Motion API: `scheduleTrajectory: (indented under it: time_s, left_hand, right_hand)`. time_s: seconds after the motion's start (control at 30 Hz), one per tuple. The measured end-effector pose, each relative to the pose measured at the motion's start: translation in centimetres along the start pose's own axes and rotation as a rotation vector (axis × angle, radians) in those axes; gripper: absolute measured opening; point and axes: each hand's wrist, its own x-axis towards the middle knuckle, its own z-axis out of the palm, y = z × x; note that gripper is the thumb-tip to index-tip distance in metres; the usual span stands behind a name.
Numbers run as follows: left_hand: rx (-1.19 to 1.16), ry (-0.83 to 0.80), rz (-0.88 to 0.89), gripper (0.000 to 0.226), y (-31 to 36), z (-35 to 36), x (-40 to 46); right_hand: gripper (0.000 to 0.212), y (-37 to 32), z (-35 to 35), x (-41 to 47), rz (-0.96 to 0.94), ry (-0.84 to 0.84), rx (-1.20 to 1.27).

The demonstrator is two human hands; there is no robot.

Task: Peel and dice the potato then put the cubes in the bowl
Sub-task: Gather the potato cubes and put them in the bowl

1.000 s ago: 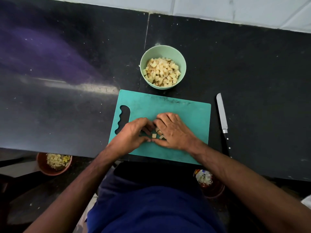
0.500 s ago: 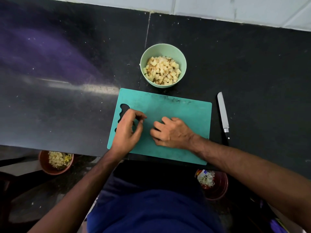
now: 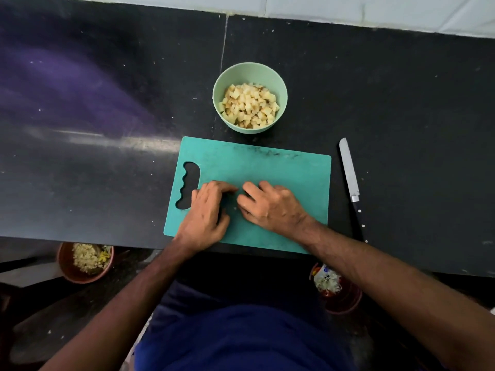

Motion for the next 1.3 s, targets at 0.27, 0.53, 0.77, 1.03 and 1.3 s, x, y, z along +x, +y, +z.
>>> scheduleTrajectory:
  time_s: [0.27, 0.53, 0.77, 1.03, 1.3]
  left_hand:
    - [0.017, -0.043, 0.002, 0.051, -0.1, 0.0, 0.0]
    - [0.0, -0.035, -0.064, 0.06, -0.3, 0.4, 0.1]
    - [0.094, -0.116, 0.023, 0.052, -0.1, -0.2, 0.8]
    - [0.093, -0.322, 0.124, 0.061, -0.3, -1.2, 2.9]
    - [0.044, -0.408, 0.056, 0.056, 0.0, -2.8, 2.7]
  right_hand:
    - [0.018, 1.2, 1.0, 0.8, -0.138, -0.015, 0.169]
    - [0.022, 1.6, -0.9, 3.5, 0.246, -0.242, 0.414]
    - [0.037, 6.5, -6.7, 9.2, 0.816, -0.522, 1.137]
    - [0.033, 10.9, -5.3, 20.2, 0.603, -0.404, 0.555]
    - [0.042, 12.8, -7.2, 22.9, 0.308, -0.812, 0.391]
